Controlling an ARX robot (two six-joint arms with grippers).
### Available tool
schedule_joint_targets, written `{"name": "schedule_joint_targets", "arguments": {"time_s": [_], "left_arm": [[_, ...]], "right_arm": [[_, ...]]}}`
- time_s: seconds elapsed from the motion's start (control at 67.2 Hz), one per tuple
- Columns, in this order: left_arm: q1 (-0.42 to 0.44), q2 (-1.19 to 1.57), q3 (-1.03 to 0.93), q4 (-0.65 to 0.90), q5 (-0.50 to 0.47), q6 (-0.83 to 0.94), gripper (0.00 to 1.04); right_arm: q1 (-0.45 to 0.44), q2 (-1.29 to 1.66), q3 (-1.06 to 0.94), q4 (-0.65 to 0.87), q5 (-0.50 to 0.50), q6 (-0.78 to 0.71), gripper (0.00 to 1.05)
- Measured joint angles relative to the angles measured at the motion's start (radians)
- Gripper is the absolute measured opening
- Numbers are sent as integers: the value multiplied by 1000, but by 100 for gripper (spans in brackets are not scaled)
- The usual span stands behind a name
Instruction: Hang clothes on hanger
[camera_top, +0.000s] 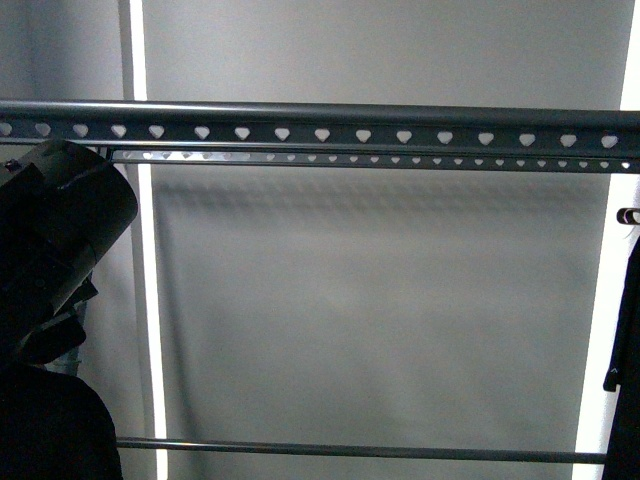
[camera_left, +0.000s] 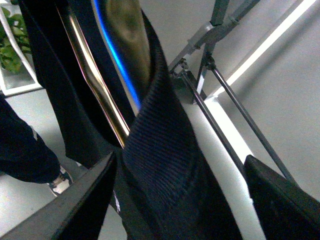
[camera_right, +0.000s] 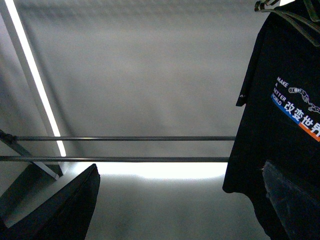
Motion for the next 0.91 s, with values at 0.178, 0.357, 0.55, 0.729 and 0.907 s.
{"name": "schedule_joint_targets", "arguments": {"time_s": [0.178, 0.357, 0.55, 0.729, 0.907], "left_arm": [[20, 11, 1, -8, -5, 9, 44], [24, 15, 0, 2, 4, 13, 13], [27, 14, -3, 38, 30, 22, 4], [21, -32, -40, 114, 92, 71, 4], [-32, -213, -156, 370, 190, 266, 4]], "right_arm": [[0, 0, 0, 0, 0, 0, 97], [0, 0, 0, 0, 0, 0, 97], [0, 0, 0, 0, 0, 0, 97], [0, 0, 0, 0, 0, 0, 97], [0, 0, 0, 0, 0, 0, 97]]}}
